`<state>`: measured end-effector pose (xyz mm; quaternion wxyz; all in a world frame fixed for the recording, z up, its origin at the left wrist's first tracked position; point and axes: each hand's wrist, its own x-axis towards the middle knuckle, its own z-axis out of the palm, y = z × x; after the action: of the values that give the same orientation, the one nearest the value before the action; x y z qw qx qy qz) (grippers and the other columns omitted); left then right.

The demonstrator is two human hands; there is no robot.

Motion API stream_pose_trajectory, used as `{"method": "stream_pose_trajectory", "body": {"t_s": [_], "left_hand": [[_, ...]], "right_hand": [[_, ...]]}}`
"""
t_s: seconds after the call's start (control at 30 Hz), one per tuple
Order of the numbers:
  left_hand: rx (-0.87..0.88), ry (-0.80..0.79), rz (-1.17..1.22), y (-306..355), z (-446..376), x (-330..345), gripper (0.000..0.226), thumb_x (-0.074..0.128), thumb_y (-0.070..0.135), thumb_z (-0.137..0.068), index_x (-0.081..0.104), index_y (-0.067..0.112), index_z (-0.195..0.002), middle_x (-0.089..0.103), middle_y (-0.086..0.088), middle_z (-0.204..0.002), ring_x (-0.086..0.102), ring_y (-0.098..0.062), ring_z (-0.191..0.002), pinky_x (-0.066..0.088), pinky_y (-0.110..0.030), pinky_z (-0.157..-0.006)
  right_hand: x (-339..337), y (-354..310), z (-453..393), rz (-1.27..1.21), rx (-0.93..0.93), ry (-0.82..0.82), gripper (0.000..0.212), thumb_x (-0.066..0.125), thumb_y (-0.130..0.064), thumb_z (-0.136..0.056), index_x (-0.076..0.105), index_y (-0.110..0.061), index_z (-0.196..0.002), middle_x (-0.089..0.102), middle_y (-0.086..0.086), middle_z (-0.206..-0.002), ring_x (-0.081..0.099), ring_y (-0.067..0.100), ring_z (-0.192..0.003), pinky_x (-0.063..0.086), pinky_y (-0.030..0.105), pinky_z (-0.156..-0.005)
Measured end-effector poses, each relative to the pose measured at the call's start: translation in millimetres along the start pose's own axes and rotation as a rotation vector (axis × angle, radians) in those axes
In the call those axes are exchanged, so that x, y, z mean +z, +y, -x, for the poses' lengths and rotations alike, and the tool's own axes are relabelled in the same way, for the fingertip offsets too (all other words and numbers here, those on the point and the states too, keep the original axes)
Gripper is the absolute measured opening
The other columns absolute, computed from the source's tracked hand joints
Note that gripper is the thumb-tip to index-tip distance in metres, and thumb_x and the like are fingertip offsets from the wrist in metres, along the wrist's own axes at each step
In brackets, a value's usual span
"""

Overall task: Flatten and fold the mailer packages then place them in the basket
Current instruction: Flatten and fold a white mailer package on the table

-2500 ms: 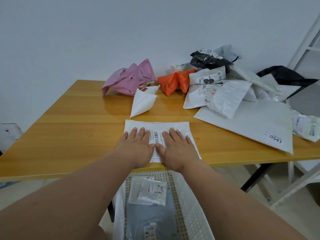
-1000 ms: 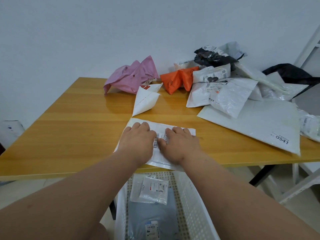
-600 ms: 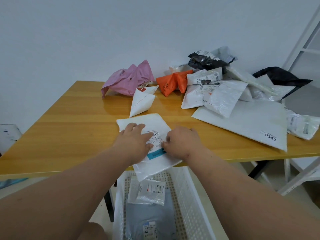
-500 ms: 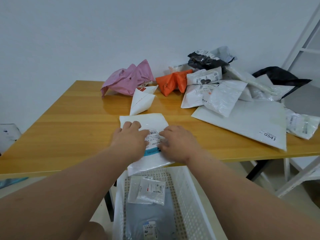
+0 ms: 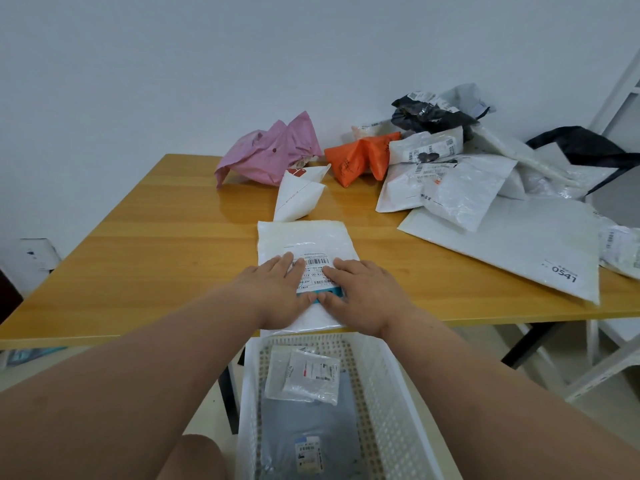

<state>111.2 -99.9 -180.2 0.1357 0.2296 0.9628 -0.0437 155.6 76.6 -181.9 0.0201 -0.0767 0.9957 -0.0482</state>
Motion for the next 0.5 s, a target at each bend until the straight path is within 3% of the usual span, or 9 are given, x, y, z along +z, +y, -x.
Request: {"method": "stream_pose_trajectory", "body": {"t_s": [0.13, 0.3, 0.4, 0.5], "left_hand": [[0.006, 0.004, 0.011, -1, 1, -1, 0.077, 0.014, 0.066, -0.097, -0.010, 0.023, -0.156, -0.012, -0.001, -0.164, -0.004, -0.020, -0.151, 0.007, -0.044, -0.121], [0.021, 0.122, 0.011, -7, 0, -15, 0.079, 0.037, 0.069, -0.092, 0.022, 0.023, -0.154, 0.027, -0.001, -0.156, 0.035, -0.022, -0.137, 0.035, -0.041, -0.109], [-0.023, 0.173, 0.122, -9, -5, -23, 0.054, 0.043, 0.053, -0.097, 0.044, 0.028, -0.145, 0.044, -0.001, -0.136, 0.047, -0.021, -0.121, 0.047, -0.036, -0.099], [-0.032, 0.195, 0.169, -9, -11, -21, 0.044, 0.049, 0.042, -0.098, 0.046, 0.029, -0.141, 0.034, -0.001, -0.150, 0.032, -0.023, -0.137, 0.034, -0.038, -0.114]], "right_hand": [[-5, -2, -1, 0.015, 0.019, -0.012, 0.061, 0.034, -0.063, -0.095, 0.033, -0.036, -0.150, 0.029, -0.009, -0.158, 0.025, 0.018, -0.143, 0.017, 0.042, -0.117], [-25, -9, -12, 0.046, 0.077, 0.054, 0.039, 0.039, -0.057, -0.095, 0.058, -0.037, -0.121, 0.054, -0.008, -0.119, 0.045, 0.017, -0.118, 0.023, 0.044, -0.101], [-23, -13, -20, 0.047, 0.042, 0.142, 0.039, 0.039, -0.043, -0.098, 0.051, -0.030, -0.132, 0.052, -0.005, -0.130, 0.043, 0.019, -0.123, 0.025, 0.041, -0.107], [-17, -14, -30, -0.009, -0.011, 0.050, 0.048, 0.039, -0.034, -0.099, 0.040, -0.020, -0.145, 0.038, 0.002, -0.151, 0.033, 0.022, -0.138, 0.027, 0.039, -0.115]]}}
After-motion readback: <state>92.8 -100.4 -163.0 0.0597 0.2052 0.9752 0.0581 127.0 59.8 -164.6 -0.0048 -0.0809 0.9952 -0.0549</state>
